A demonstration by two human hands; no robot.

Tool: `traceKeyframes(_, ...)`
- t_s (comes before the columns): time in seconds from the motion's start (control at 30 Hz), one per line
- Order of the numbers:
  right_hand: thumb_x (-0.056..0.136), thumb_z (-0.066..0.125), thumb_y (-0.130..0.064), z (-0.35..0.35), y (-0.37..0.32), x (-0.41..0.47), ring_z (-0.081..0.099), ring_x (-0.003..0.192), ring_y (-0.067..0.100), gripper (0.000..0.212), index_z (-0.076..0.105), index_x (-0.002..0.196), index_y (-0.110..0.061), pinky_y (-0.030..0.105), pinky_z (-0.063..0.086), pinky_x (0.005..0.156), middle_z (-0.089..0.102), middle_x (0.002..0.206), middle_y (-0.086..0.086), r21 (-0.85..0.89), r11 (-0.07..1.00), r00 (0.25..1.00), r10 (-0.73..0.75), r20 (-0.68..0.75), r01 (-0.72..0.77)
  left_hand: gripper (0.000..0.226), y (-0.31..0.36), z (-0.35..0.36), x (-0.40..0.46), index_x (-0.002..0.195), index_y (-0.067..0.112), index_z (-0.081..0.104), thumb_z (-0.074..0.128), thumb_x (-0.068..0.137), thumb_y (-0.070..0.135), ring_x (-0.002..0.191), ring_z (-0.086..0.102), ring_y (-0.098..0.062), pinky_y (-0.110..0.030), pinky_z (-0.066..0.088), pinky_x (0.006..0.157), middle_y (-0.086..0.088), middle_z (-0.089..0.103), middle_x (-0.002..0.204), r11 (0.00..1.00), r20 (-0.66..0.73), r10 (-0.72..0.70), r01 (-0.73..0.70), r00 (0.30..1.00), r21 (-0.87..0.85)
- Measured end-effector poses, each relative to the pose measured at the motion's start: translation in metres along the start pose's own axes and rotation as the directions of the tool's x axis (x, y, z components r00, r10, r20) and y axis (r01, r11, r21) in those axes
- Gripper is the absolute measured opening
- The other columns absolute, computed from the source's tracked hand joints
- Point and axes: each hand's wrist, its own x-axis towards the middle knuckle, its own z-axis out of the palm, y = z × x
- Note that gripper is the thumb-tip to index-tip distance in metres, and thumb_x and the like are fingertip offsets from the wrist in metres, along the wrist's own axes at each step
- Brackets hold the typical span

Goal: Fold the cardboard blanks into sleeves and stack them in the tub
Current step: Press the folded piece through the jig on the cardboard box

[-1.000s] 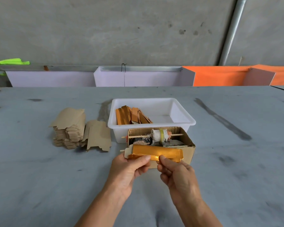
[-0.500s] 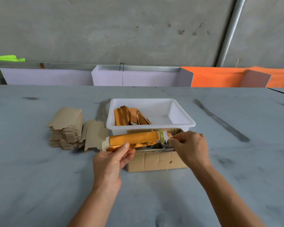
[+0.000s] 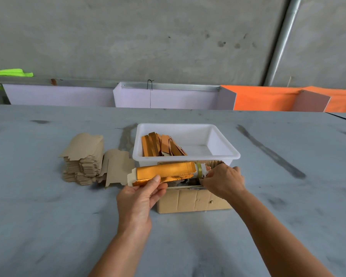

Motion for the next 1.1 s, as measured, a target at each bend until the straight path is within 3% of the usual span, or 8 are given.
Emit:
traceKeyframes(0.23, 0.076, 0.064, -0.028, 0.005, 0.0, 0.011, 0.039, 0.092, 0.021, 0.025, 0.063, 0.098, -0.017, 0.031, 0.031, 0.076, 0.053, 0.088, -0.001, 0.035, 0.999, 0.999, 0.04, 0.004, -0.04, 0.019, 0.001, 0.0, 0.0, 0.089, 0.006, 0.067, 0.071, 0.071, 0.003, 0.064, 0.071, -0.023, -0.024, 0.056, 0.053, -0.012, 0.073, 0.074, 1.0, 0.002, 0.0, 0.0, 1.0, 0.007)
traceKeyframes(0.47, 0.07, 0.067, -0.021, 0.008, 0.0, 0.015, 0.052, 0.093, 0.023, 0.017, 0.051, 0.075, -0.022, 0.032, 0.03, 0.077, 0.051, 0.073, -0.003, 0.08, 0.993, 0.996, 0.091, 0.003, -0.091, 0.017, 0.0, 0.002, -0.002, 0.09, 0.006, 0.067, 0.071, 0.074, 0.002, 0.066, 0.072, -0.024, -0.024, 0.056, 0.055, -0.012, 0.073, 0.075, 1.0, 0.016, 0.006, -0.007, 1.0, 0.029)
traceKeyframes(0.6, 0.07, 0.066, -0.018, 0.007, -0.005, 0.016, 0.054, 0.093, 0.023, 0.025, 0.041, 0.068, -0.022, 0.032, 0.028, 0.079, 0.05, 0.072, -0.002, 0.123, 0.983, 0.991, 0.131, 0.028, -0.134, 0.017, 0.001, 0.002, -0.001, 0.091, 0.006, 0.067, 0.071, 0.076, 0.001, 0.067, 0.072, -0.024, -0.024, 0.056, 0.055, -0.011, 0.073, 0.076, 0.999, 0.002, 0.006, -0.006, 1.0, 0.039)
traceKeyframes(0.73, 0.071, 0.068, -0.017, 0.003, -0.006, 0.015, 0.054, 0.089, 0.022, 0.018, 0.051, 0.075, -0.019, 0.033, 0.027, 0.079, 0.054, 0.074, -0.001, 0.195, 0.965, 0.984, 0.168, 0.051, -0.175, 0.013, -0.001, 0.004, -0.004, 0.087, 0.008, 0.068, 0.07, 0.077, 0.0, 0.065, 0.071, -0.022, -0.023, 0.056, 0.054, -0.009, 0.073, 0.073, 0.999, 0.011, 0.002, -0.003, 1.0, 0.039)
traceKeyframes(0.9, 0.071, 0.074, -0.011, -0.007, -0.007, 0.016, 0.064, 0.087, 0.026, 0.023, 0.067, 0.092, -0.006, 0.043, 0.047, 0.093, 0.068, 0.083, 0.009, 0.36, 0.912, 0.979, 0.168, 0.116, -0.199, 0.015, -0.005, 0.006, -0.007, 0.09, 0.009, 0.068, 0.07, 0.077, 0.0, 0.067, 0.071, -0.023, -0.024, 0.056, 0.055, -0.009, 0.073, 0.075, 0.999, 0.017, 0.002, -0.003, 1.0, 0.036)
traceKeyframes(0.97, 0.073, 0.072, -0.008, -0.01, -0.007, 0.016, 0.065, 0.085, 0.026, 0.022, 0.07, 0.095, -0.004, 0.039, 0.053, 0.088, 0.07, 0.09, 0.012, 0.364, 0.915, 0.983, 0.14, 0.122, -0.175, 0.019, -0.009, 0.007, -0.009, 0.094, 0.007, 0.068, 0.07, 0.077, 0.0, 0.069, 0.071, -0.024, -0.024, 0.056, 0.056, -0.012, 0.073, 0.079, 1.0, 0.002, -0.002, 0.002, 1.0, 0.021)
traceKeyframes(1.03, 0.075, 0.07, -0.004, -0.014, -0.007, 0.015, 0.059, 0.076, 0.02, 0.022, 0.071, 0.096, -0.001, 0.032, 0.052, 0.075, 0.066, 0.084, 0.011, 0.376, 0.915, 0.987, 0.102, 0.128, -0.143, 0.024, -0.013, 0.01, -0.01, 0.1, 0.002, 0.066, 0.07, 0.077, -0.001, 0.07, 0.071, -0.025, -0.025, 0.056, 0.056, -0.016, 0.072, 0.085, 1.0, -0.024, -0.026, 0.025, 0.999, -0.007)
traceKeyframes(1.1, 0.074, 0.068, 0.002, -0.016, -0.008, 0.014, 0.055, 0.074, 0.019, 0.024, 0.07, 0.097, 0.002, 0.032, 0.052, 0.074, 0.063, 0.083, 0.011, 0.384, 0.913, 0.986, 0.09, 0.143, -0.139, 0.026, -0.016, 0.013, -0.012, 0.102, -0.003, 0.064, 0.07, 0.077, -0.001, 0.071, 0.071, -0.026, -0.025, 0.056, 0.056, -0.018, 0.07, 0.088, 0.997, -0.066, -0.062, 0.058, 0.996, -0.059)
